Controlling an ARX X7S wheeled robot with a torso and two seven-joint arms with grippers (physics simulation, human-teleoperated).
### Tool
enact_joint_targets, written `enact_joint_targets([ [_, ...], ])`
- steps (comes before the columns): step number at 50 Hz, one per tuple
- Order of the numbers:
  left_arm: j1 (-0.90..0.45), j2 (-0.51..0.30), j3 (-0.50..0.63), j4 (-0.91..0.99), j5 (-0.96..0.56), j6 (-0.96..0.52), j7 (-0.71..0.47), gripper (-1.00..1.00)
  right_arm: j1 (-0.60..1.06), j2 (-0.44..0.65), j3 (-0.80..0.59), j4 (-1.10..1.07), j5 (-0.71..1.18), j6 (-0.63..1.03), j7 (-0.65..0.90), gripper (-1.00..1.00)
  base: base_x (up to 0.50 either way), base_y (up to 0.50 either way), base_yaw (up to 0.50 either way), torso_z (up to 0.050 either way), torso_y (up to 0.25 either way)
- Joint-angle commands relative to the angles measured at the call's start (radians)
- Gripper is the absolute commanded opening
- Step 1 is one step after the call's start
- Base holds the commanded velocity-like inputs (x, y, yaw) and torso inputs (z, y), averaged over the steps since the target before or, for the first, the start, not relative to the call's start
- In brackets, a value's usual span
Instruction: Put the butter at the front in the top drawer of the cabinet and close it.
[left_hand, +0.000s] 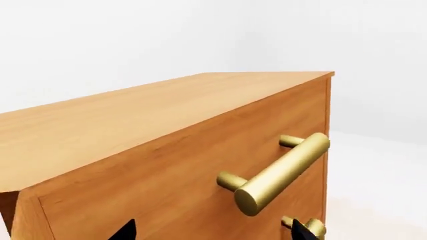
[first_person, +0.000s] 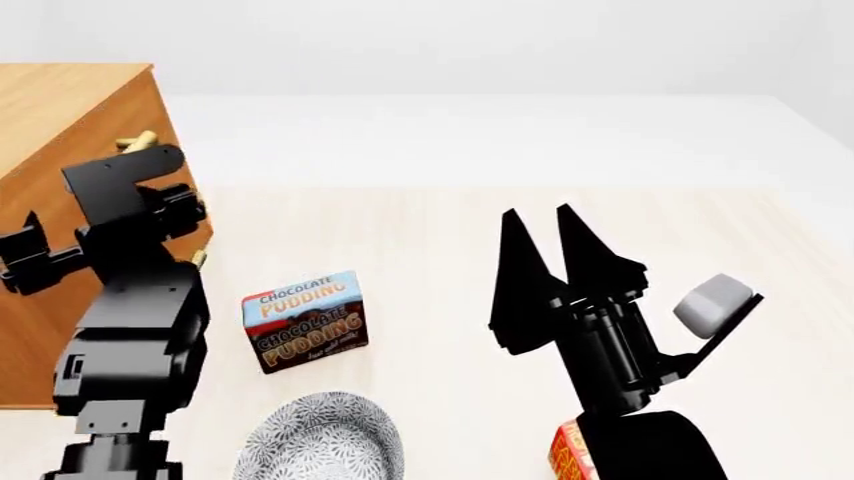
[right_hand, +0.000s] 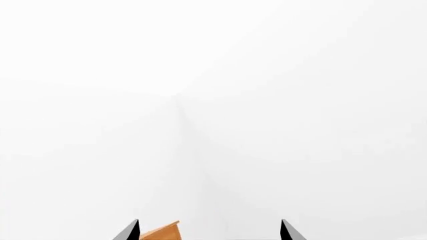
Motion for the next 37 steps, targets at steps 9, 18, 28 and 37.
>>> enact_joint_targets([
  [9, 0.306, -0.007, 0.068, 0.671, -0.163, -0.207, 0.139, 1.0, 0.005, 0.002, -0.011, -0.001, -0.001, 0.005, 0.004, 1.0, 0.0, 0.0, 0.0, 0.0, 0.0],
  [18, 0.394, -0.021, 0.063, 0.764, -0.309, -0.163, 0.3, 1.0, 0.015, -0.005, -0.021, 0.013, -0.002, 0.009, 0.001, 1.0, 0.0, 0.0, 0.0, 0.0, 0.0],
  [28, 0.477, -0.034, 0.105, 0.863, -0.35, -0.103, 0.37, 1.0, 0.01, -0.001, -0.024, 0.009, 0.004, 0.007, -0.003, 1.0, 0.0, 0.0, 0.0, 0.0, 0.0],
  [37, 0.564, -0.034, 0.107, 0.966, -0.376, -0.06, 0.374, 1.0, 0.013, 0.001, -0.034, -0.014, -0.005, 0.011, 0.007, 1.0, 0.0, 0.0, 0.0, 0.0, 0.0],
])
